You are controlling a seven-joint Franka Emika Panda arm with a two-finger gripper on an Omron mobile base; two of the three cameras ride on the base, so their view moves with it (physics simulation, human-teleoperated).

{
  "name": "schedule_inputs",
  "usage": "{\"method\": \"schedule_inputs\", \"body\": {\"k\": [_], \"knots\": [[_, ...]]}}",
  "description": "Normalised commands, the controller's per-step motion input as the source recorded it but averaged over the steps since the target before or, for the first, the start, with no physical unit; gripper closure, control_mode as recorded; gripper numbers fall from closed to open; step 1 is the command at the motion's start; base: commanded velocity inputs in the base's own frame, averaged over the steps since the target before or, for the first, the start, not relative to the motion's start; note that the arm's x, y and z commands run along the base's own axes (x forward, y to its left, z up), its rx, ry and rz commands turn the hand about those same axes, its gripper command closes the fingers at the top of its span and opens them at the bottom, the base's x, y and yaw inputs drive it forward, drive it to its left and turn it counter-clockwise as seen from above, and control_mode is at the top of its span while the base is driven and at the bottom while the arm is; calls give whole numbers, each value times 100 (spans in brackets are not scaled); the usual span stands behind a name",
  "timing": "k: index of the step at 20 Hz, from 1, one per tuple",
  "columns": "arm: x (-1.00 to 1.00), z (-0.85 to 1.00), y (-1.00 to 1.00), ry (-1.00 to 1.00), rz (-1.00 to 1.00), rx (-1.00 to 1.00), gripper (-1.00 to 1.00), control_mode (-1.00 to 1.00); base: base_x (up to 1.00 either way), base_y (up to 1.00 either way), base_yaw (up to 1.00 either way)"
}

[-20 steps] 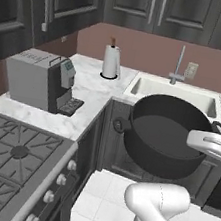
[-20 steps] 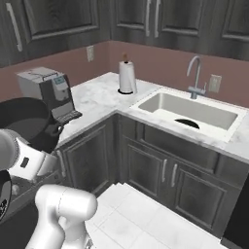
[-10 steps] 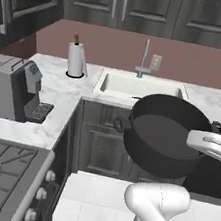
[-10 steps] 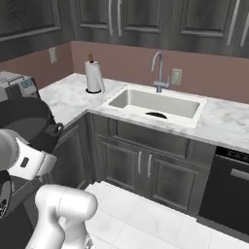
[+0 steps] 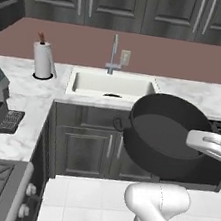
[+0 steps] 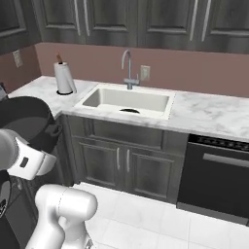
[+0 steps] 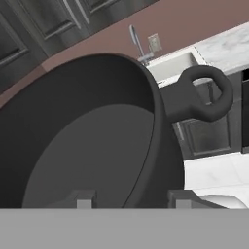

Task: Move the pot and pan from the stove into the sink.

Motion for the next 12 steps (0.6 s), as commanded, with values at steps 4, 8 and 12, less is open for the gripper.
{"method": "schedule_inputs", "body": {"k": [4, 8, 12], "knots": [[0, 0, 0, 0, 0, 0, 100, 100, -9, -20, -32], [0, 0, 0, 0, 0, 0, 100, 100, -9, -16, -27], [0, 0, 0, 0, 0, 0, 100, 100, -8, -2, -10]]}}
